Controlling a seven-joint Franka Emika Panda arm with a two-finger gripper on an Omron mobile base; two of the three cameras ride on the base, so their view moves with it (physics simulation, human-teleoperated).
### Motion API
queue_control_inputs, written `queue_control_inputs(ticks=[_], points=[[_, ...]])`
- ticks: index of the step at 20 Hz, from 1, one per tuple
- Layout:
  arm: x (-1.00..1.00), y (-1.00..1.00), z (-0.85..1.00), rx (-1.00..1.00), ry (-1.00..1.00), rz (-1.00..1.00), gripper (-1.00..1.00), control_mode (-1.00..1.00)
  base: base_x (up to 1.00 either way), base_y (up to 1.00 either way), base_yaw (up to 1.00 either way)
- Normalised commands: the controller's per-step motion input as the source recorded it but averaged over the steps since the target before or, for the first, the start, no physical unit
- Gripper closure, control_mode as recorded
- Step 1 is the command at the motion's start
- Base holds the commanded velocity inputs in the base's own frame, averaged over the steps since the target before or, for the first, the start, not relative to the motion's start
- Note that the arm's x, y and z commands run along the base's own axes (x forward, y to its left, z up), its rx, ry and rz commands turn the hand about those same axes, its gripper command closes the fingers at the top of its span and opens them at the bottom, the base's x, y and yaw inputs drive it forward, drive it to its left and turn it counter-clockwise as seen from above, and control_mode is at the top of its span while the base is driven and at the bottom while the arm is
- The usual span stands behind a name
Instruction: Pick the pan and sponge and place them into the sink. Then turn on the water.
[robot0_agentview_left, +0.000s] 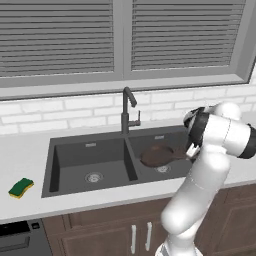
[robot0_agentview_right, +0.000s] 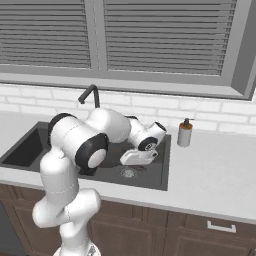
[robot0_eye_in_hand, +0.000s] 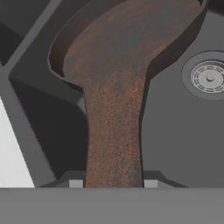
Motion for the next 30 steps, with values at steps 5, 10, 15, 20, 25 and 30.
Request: queue_control_inputs(ticks=[5,10,15,20,25,30], points=[[0.59,0.08,-0.71,0.01,0.01,0.0,1.0,-1.0,0.0,0.0,0.0],[0.6,0.08,-0.73,0.0,0.0,0.0,1.0,-1.0,0.0,0.0,0.0],[0.61,0.06,-0.68,0.0,0.0,0.0,1.0,-1.0,0.0,0.0,0.0],[0.59,0.14,-0.64,0.0,0.0,0.0,1.0,-1.0,0.0,0.0,0.0],[0.32,0.39,-0.11,-0.03,0.0,0.0,-1.0,-1.0,0.0,0.0,0.0],[0.3,0.39,0.29,-0.1,0.0,0.0,-1.0,-1.0,0.0,0.0,0.0]])
